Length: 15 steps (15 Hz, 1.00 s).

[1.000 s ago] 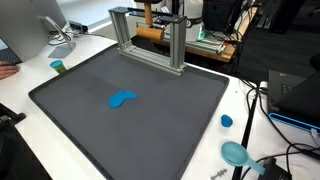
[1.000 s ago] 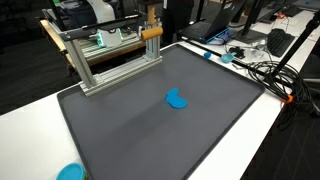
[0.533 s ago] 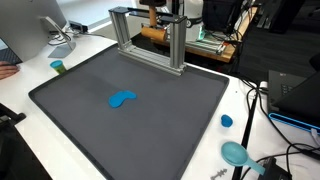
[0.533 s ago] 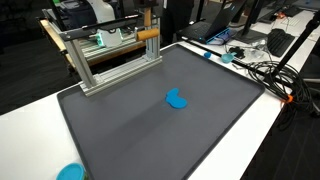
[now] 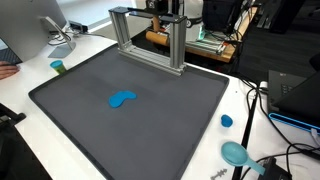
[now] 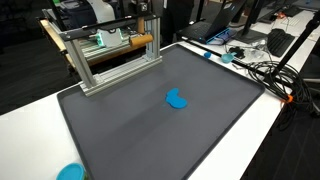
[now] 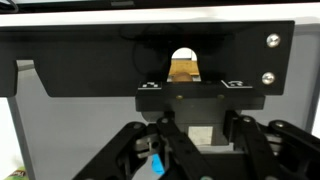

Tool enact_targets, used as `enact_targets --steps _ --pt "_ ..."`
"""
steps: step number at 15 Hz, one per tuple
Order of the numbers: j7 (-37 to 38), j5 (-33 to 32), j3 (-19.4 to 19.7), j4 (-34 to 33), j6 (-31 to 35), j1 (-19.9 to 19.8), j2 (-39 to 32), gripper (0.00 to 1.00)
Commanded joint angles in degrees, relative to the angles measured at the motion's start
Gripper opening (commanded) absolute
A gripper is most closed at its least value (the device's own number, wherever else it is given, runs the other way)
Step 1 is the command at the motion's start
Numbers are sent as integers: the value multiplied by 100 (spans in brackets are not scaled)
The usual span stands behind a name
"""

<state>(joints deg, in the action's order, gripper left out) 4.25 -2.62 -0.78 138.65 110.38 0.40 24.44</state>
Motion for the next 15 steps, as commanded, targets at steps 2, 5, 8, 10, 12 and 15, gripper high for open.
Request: enact_targets --steps 2,5,8,10,12,15 --pt "-184 67 8 624 184 41 778 21" --pt "-284 111 23 859 363 87 1025 21" --pt "-312 138 40 1050 458 81 1253 25" --pt "-419 197 109 1103 430 100 1361 70" --pt "-508 208 144 1147 440 107 1446 77" --pt "-545 142 177 1131 300 27 1817 98"
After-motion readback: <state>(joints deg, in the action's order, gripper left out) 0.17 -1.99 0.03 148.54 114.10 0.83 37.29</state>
